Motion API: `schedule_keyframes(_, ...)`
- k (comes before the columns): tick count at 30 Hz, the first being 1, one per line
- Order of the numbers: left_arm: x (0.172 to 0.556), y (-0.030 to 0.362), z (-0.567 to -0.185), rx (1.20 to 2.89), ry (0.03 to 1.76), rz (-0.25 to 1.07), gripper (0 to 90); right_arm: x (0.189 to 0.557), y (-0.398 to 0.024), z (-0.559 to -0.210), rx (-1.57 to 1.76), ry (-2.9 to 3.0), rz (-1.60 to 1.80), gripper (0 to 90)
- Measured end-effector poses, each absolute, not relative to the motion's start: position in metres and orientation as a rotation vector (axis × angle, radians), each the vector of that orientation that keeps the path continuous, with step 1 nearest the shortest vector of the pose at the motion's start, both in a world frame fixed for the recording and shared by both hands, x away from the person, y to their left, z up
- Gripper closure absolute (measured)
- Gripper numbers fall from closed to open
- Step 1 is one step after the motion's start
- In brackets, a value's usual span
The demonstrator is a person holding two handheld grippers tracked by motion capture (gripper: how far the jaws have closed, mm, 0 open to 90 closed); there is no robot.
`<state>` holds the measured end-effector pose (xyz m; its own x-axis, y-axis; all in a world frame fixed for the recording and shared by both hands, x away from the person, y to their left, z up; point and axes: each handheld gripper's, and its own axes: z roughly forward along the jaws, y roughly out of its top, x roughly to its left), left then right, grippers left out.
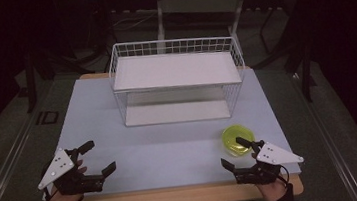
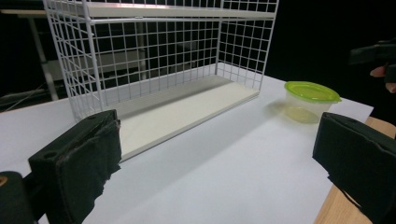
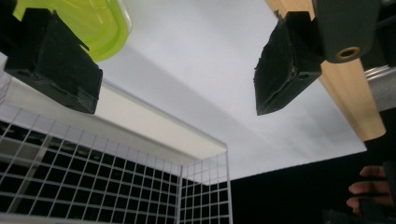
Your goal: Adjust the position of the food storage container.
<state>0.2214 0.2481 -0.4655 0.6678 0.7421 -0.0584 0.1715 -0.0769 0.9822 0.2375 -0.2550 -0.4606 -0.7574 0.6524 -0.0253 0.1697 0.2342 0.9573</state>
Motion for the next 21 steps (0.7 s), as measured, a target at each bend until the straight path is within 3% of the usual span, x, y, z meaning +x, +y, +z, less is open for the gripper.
schedule_keyframes(6, 0.221, 0.248, -0.465, 1.599, 0.763, 0.552, 1.7, 0.239, -0.251, -0.457, 0.765, 2.076, 1.533, 11.1)
schedule_keyframes(15, 0.220, 0.247, -0.465, 1.599, 0.750, 0.560, 1.7, 0.246, -0.258, -0.440, 0.766, 2.060, 1.533, 14.2)
schedule_keyframes(17, 0.220, 0.247, -0.465, 1.601, 0.750, 0.561, 1.7, 0.249, -0.260, -0.439, 0.773, 2.069, 1.529, 16.9)
schedule_keyframes(20, 0.220, 0.246, -0.465, 1.605, 0.747, 0.559, 1.7, 0.259, -0.274, -0.438, 0.794, 2.112, 1.482, 37.7)
schedule_keyframes(21, 0.220, 0.246, -0.466, 1.604, 0.749, 0.558, 1.7, 0.259, -0.274, -0.438, 0.794, 2.112, 1.482, 37.7)
